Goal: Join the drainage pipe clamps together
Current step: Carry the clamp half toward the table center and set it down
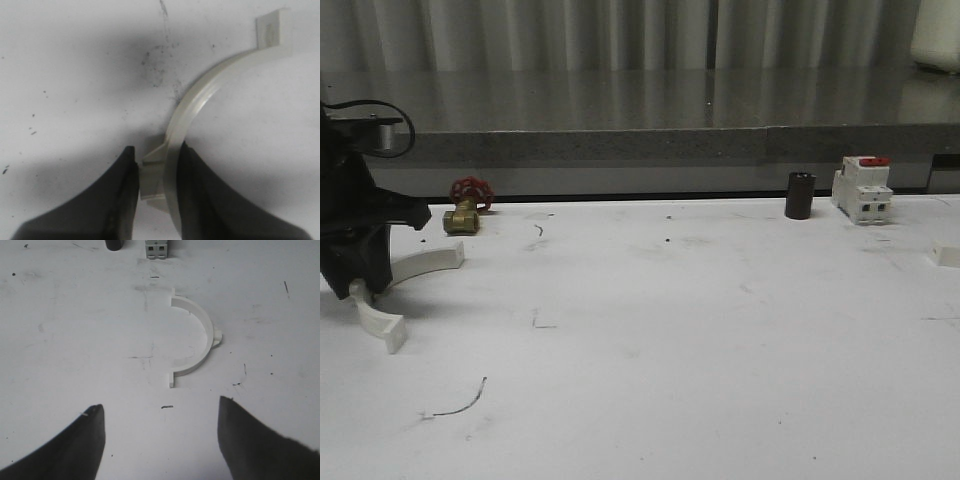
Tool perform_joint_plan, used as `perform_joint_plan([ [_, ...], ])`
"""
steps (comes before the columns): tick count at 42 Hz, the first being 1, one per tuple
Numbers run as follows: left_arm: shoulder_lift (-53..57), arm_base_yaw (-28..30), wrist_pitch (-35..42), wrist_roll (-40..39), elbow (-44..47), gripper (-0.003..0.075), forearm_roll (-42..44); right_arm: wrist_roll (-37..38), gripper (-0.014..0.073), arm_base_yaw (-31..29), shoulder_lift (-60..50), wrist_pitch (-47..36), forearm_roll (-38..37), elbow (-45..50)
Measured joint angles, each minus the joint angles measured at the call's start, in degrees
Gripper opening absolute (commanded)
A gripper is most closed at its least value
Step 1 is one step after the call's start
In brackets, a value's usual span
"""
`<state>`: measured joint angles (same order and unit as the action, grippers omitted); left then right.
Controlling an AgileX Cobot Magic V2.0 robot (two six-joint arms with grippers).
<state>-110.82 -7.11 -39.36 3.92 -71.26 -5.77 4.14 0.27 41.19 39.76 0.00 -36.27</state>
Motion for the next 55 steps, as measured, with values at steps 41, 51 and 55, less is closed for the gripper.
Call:
perform_joint_plan([
  [41, 1.79, -17.81, -9.76, -10.85, -11.31, 0.0170, 1.80, 0.00, 0.0510, 0.00, 0.00, 0.00, 0.00, 0.00],
  [51, -4.65, -24.13, -9.90, -19.60, -17.50, 0.0170, 2.13, 0.00, 0.0510, 0.00, 0.00, 0.09, 0.00, 0.00],
  [55, -6.66, -25.19, -9.79, -22.90, -19.28, 0.0169, 2.13, 0.00, 0.0510, 0.00, 0.00, 0.09, 0.00, 0.00],
])
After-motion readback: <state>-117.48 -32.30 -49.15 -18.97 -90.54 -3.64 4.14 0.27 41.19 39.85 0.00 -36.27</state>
